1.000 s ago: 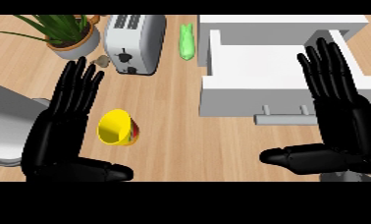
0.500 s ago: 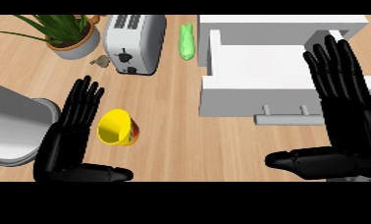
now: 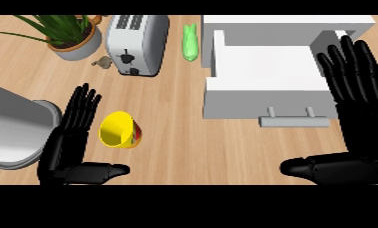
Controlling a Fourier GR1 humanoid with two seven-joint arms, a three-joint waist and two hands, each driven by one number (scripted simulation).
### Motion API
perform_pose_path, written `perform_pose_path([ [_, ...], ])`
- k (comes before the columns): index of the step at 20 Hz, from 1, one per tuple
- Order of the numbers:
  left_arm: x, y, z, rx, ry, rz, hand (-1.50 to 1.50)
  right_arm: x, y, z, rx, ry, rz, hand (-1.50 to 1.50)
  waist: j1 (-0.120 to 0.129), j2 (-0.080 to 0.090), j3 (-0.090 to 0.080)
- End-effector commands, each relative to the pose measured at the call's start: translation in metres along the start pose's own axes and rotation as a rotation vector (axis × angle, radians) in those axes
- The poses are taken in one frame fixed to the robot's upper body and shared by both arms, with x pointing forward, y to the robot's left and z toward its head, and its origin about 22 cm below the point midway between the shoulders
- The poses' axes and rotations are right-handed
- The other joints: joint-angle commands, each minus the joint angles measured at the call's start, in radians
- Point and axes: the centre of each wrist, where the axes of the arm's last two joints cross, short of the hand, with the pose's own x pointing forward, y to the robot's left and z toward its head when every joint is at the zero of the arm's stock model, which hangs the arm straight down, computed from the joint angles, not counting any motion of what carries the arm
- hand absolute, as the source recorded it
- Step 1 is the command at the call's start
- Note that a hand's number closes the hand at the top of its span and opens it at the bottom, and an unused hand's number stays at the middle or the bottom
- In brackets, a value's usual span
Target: Pick up the cup, place it into the drawer and close the drawer
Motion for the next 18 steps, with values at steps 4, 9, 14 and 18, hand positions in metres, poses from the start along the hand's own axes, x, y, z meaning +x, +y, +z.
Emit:
perform_pose_path([
  [4,-0.038,0.026,0.001,0.011,0.047,-0.005,-1.50,-0.005,0.000,0.002,0.008,0.008,-0.005,-1.50,-0.001,0.001,0.000],
  [9,-0.068,0.012,0.017,0.015,0.057,-0.013,-1.50,0.002,0.006,-0.006,0.017,0.003,-0.015,-1.50,0.001,0.000,0.000],
  [14,-0.086,0.029,0.017,0.019,0.053,-0.003,-1.50,0.023,0.004,0.004,0.023,-0.001,-0.010,-1.50,-0.002,0.000,0.000],
  [18,-0.098,0.030,0.014,0.044,0.051,0.001,-1.50,-0.011,-0.012,0.014,0.006,-0.016,-0.003,-1.50,-0.002,0.000,0.000],
])
